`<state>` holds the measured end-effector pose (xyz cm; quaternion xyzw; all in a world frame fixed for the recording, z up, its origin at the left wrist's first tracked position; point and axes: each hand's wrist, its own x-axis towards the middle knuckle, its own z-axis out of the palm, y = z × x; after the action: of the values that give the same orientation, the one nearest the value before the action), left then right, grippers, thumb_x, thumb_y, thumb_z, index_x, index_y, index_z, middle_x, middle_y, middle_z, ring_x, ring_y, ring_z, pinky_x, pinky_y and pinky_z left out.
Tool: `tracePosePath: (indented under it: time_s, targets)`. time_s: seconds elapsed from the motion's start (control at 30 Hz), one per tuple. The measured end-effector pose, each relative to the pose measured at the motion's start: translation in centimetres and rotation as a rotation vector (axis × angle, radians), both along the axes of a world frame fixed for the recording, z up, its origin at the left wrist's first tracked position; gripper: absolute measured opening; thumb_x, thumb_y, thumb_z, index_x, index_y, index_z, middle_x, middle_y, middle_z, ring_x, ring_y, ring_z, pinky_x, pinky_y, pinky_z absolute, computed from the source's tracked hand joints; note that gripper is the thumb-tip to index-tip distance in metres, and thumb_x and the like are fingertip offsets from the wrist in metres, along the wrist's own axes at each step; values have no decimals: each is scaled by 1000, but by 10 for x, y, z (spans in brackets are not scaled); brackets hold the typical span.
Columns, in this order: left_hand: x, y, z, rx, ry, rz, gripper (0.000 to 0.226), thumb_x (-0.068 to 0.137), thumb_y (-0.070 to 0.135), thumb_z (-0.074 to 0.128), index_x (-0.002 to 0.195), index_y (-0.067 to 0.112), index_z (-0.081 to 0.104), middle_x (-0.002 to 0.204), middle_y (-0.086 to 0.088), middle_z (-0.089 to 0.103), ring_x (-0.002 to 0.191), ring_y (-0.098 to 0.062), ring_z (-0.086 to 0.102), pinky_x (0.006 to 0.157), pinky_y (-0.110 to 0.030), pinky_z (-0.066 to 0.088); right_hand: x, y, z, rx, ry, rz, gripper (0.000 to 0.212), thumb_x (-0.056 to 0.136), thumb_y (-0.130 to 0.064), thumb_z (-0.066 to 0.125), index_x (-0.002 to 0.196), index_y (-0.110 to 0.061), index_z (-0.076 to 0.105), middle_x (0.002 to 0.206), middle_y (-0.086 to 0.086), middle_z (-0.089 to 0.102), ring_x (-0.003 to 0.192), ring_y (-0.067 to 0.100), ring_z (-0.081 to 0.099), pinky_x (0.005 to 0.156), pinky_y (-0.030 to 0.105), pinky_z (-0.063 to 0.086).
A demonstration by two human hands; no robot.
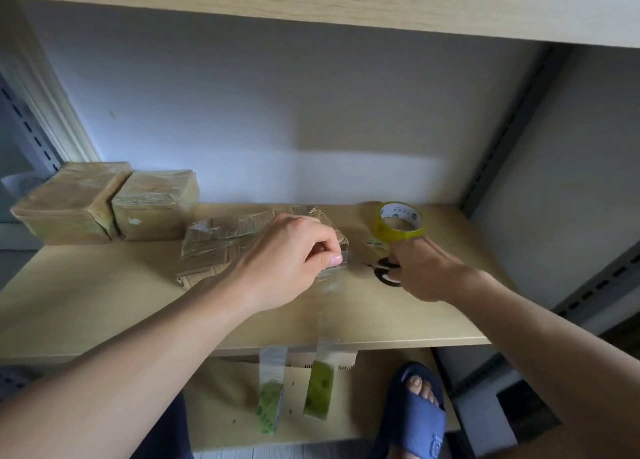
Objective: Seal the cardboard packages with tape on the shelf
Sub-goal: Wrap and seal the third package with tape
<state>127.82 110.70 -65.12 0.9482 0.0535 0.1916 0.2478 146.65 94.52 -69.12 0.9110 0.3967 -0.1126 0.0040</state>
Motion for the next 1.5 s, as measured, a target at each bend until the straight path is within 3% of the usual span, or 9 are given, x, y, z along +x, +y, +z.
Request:
tracePosePath:
  time_s: [0.17,0.33,0.43,0.63,0.83,1.03,1.23,1.4,1.5]
  targets:
    - [2,1,0,10,7,-2,13,91,25,74,80,21,75,76,11,67,72,-6,59,67,-14,40,8,-57,26,7,239,22,7,101,-23,58,97,-26,63,67,-7,72,66,9,69,67,27,52]
    - [3,-1,1,31,10,-2,12,92,25,73,81,21,75,75,13,65,73,-4,59,67,-13,39,5,-81,33,14,402,214,25,83,-41,79,100,-38,62,93,-24,64,83,0,58,76,21,48]
    - [5,-2,2,44,5,8,11,91,25,73,80,22,75,75,12,64,72,-5,57,65,-12,35,-5,-79,31,10,429,229,50,73,-62,79,108,-36,54,97,-20,58,87,2,53,75,19,44]
    - [5,-2,0,50,-9,-8,11,90,22,75,79,22,75,74,12,64,72,-5,56,68,-8,37,-20,-52,18,-24,418,311,49,76,-66,75,107,-36,51,102,-14,57,92,5,53,78,25,46]
    - [5,-1,-9,66,-38,-26,10,90,29,72,80,28,75,80,12,70,79,-12,61,78,-31,46,-20,-36,5,48,438,354,20,81,-45,77,80,-31,63,85,-12,71,78,8,62,65,26,49]
    - [6,1,-5,66,-61,-9,10,90,25,75,80,27,76,79,15,69,78,-7,58,75,-10,38,-32,-43,4,47,455,357,43,72,-65,73,92,-34,50,91,-12,60,86,11,55,77,33,49]
    - [3,-2,-6,96,-99,-19,14,89,34,66,80,27,75,76,14,69,75,-12,58,71,-29,41,-11,-53,11,49,442,294,42,67,-67,73,81,-34,51,81,-18,55,76,4,50,68,22,40]
    - [3,-3,-7,119,-89,-11,13,91,32,68,80,26,74,75,14,67,74,-12,57,69,-30,41,-22,-45,6,93,487,307,41,71,-60,79,83,-28,56,81,-15,61,76,6,53,68,26,44]
    - [6,-1,3,-28,-161,33,12,94,21,67,83,23,71,79,11,70,76,-11,64,76,-35,50,-23,-31,11,144,484,307,26,80,-44,82,79,-24,66,80,-6,72,65,6,55,59,31,43]
